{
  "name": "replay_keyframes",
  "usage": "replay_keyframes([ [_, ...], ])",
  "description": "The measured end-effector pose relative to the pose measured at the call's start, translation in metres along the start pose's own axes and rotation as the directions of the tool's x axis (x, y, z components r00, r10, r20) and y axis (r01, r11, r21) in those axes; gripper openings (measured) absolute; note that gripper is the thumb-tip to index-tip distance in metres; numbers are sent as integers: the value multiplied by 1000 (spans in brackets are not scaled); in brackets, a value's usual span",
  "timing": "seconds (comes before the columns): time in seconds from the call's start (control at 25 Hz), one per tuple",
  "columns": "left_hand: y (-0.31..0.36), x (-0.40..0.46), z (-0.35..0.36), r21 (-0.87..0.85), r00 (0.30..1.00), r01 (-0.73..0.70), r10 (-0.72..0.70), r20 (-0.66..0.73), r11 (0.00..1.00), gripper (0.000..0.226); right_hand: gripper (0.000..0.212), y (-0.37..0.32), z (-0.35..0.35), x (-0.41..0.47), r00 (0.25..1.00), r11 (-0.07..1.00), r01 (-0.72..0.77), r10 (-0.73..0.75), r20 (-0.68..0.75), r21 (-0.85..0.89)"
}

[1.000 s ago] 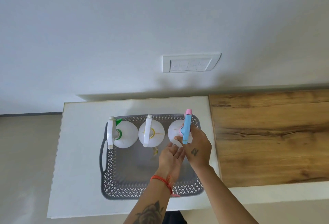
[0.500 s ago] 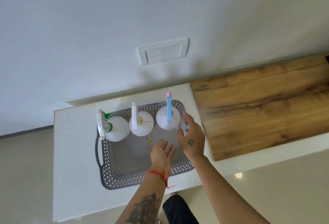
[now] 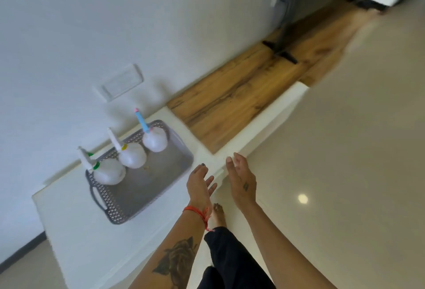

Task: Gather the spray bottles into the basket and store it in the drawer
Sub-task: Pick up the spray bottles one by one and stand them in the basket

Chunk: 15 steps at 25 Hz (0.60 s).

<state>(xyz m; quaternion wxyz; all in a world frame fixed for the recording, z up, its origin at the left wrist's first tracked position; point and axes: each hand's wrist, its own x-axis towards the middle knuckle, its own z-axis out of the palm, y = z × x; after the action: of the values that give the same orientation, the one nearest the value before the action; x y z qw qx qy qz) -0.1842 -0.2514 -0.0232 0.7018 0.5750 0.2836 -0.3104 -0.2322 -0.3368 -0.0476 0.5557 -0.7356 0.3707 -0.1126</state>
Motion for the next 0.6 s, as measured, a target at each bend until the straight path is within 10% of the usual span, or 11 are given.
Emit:
replay_keyframes([
  [0.2,-70,-81,88,288,973,-14,-54,226,958,39,61,41,-135,-61,943,975,-109,163,-291,194],
  [0.6,-309,-223,276,707,834,-58,-356,423,705,39,59,186,-381,-155,597,824,-186,527,-605,535],
])
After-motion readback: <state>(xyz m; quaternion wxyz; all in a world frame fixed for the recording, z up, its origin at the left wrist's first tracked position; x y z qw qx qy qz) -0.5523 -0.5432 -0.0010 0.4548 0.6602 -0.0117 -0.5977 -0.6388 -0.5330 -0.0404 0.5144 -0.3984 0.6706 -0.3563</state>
